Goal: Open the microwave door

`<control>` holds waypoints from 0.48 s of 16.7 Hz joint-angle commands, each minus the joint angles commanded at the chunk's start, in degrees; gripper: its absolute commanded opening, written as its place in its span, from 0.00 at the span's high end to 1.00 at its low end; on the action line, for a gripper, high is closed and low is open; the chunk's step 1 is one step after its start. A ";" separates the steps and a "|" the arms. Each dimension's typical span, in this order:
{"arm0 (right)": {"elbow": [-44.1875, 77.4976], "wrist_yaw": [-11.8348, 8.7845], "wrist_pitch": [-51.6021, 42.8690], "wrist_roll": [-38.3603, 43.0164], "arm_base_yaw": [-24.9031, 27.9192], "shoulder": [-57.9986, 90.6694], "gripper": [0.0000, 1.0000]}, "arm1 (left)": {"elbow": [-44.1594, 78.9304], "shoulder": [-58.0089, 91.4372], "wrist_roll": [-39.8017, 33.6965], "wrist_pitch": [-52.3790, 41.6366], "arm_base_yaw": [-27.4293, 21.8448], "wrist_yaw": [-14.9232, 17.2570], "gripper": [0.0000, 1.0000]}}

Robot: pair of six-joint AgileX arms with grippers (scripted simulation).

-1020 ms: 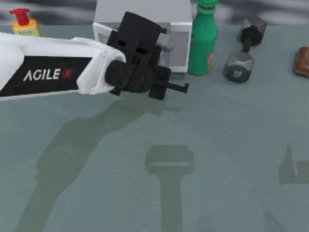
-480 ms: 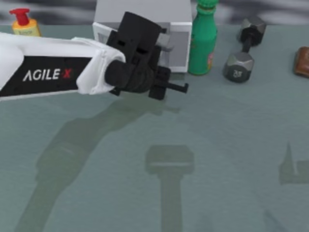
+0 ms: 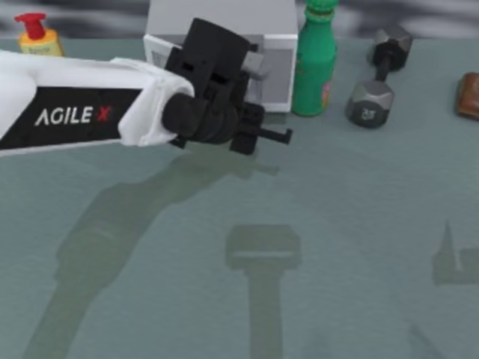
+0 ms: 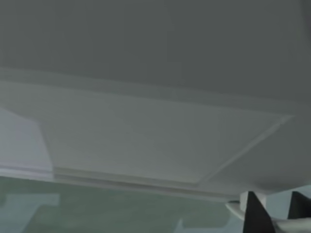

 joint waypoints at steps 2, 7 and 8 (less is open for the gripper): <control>0.00 0.00 0.00 0.00 0.00 0.00 0.00 | -0.94 -0.54 1.17 0.24 0.39 0.75 1.00; 0.00 0.00 0.00 0.00 0.00 0.00 0.00 | -3.21 -2.30 4.27 1.29 1.74 3.00 1.00; 0.00 0.00 0.00 0.00 0.00 0.00 0.00 | -3.36 -2.36 4.45 1.32 1.81 3.12 1.00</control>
